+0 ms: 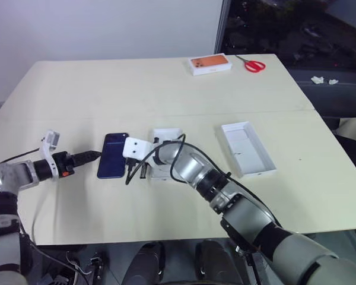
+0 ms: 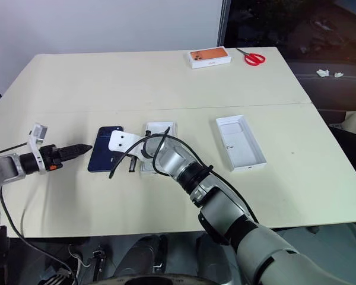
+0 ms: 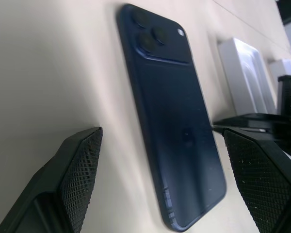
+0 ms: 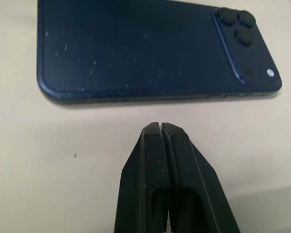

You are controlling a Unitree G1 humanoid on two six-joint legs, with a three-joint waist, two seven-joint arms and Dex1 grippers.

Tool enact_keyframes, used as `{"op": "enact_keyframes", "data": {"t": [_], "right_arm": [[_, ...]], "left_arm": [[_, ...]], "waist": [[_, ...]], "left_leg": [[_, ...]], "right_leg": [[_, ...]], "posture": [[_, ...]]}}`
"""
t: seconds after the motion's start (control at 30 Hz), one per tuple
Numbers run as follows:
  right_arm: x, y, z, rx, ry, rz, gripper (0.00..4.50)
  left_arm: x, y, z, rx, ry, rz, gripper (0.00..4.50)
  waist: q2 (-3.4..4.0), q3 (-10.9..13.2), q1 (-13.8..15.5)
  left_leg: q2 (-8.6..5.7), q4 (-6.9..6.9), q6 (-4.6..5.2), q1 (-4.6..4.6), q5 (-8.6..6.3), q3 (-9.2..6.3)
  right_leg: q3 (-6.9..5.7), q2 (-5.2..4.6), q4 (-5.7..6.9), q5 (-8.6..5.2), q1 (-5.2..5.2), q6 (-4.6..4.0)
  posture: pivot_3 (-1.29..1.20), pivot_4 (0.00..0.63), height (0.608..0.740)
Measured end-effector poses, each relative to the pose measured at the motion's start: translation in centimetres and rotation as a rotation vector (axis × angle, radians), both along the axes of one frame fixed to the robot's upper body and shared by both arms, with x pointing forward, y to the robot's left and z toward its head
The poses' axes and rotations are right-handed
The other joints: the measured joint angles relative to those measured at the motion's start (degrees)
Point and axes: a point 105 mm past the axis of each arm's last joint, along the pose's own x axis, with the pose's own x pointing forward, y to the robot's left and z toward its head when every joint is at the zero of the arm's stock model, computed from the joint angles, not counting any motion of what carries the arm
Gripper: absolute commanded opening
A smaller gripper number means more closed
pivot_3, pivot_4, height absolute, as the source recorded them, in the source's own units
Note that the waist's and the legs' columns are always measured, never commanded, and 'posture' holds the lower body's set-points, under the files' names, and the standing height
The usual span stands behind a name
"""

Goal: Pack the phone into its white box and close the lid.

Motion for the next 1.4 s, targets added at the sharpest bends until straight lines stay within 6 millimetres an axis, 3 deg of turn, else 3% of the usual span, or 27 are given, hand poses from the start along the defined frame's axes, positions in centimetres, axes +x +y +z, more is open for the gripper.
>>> {"op": "enact_keyframes", "data": {"t": [0.73,1.13,1.4], "right_arm": [[1.1,-1.5,-0.4,-0.053,-0.030,-0.043,0.10],[2.0,-2.6,-0.3,-0.061,-0.052,-0.078,0.10],[2.2,-2.9,-0.3,-0.067,-0.056,-0.086,0.10]], "left_arm": [[1.9,-4.5,-1.0,-0.122,0.037,-0.081,4.18],[1.3,-5.4,-0.8,-0.216,0.099,-0.081,4.18],[2.2,-5.9,-1.0,-0.157,0.100,-0.010,4.18]], "waist": [[0.65,-0.4,1.8],[0.65,-0.4,1.5],[0.65,-0.4,1.6]], "left_leg": [[-0.24,0.00,0.56,0.79,-0.33,-0.06],[-0.22,-0.03,0.56,0.81,-0.33,-0.05],[-0.15,-0.03,0.51,0.89,-0.30,-0.07]], "right_leg": [[0.00,-0.16,-0.01,-0.01,0.85,0.01],[0.00,-0.14,-0.04,-0.02,0.84,0.01],[0.00,-0.09,-0.12,-0.02,0.97,0.02]], "posture": [[0.00,0.150,0.740],[0.00,0.150,0.740],[0.00,0.150,0.740]]}}
